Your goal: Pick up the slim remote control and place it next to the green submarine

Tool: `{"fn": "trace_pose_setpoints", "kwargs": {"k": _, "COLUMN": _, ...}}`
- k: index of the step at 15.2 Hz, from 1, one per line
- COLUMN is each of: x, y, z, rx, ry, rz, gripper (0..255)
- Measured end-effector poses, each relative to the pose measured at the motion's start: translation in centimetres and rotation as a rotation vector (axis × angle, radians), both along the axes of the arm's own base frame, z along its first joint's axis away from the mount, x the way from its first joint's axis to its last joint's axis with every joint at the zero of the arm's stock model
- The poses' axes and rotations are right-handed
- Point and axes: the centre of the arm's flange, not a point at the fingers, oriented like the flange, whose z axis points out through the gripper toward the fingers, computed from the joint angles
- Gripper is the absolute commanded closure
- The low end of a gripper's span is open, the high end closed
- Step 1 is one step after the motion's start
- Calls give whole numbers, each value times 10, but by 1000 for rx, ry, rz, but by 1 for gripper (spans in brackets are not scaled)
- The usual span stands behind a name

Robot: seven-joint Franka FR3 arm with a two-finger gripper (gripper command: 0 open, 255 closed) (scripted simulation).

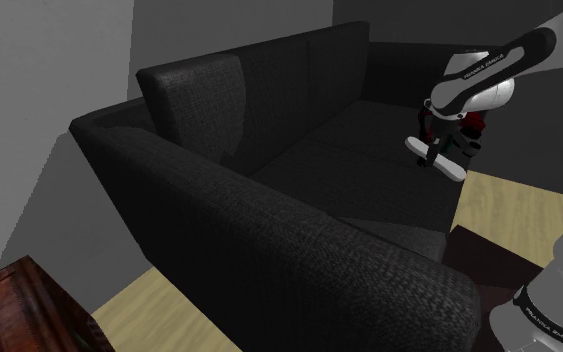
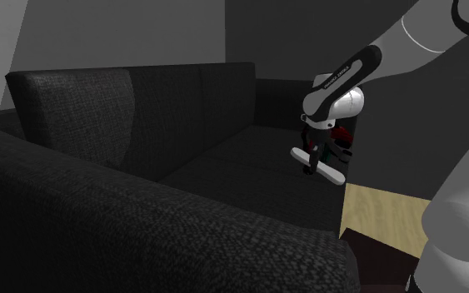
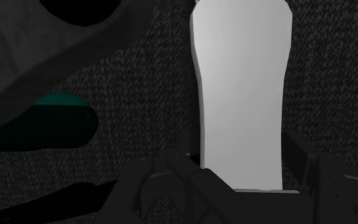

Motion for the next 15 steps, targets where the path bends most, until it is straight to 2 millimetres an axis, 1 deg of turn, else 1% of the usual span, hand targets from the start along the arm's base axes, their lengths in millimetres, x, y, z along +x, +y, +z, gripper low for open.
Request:
{"fn": "trace_pose_setpoints", "kwargs": {"k": 3, "x": 0, "y": 0, "z": 0, "rx": 0, "ry": 0, "rz": 0, "gripper": 255}}
{"fn": "trace_pose_setpoints", "kwargs": {"k": 4, "x": 0, "y": 0, "z": 0, "rx": 0, "ry": 0, "rz": 0, "gripper": 0}}
{"fn": "trace_pose_setpoints", "kwargs": {"k": 10, "x": 0, "y": 1, "z": -3, "rx": 2, "ry": 4, "rz": 1, "gripper": 0}}
{"fn": "trace_pose_setpoints", "kwargs": {"k": 11, "x": 0, "y": 1, "z": 4, "rx": 2, "ry": 4, "rz": 1, "gripper": 0}}
{"fn": "trace_pose_setpoints", "kwargs": {"k": 12, "x": 3, "y": 2, "z": 15, "rx": 1, "ry": 3, "rz": 1, "gripper": 0}}
{"fn": "trace_pose_setpoints", "kwargs": {"k": 14, "x": 1, "y": 0, "z": 36, "rx": 2, "ry": 3, "rz": 1, "gripper": 0}}
{"fn": "trace_pose_setpoints", "kwargs": {"k": 15, "x": 1, "y": 1, "z": 42, "rx": 2, "ry": 3, "rz": 1, "gripper": 0}}
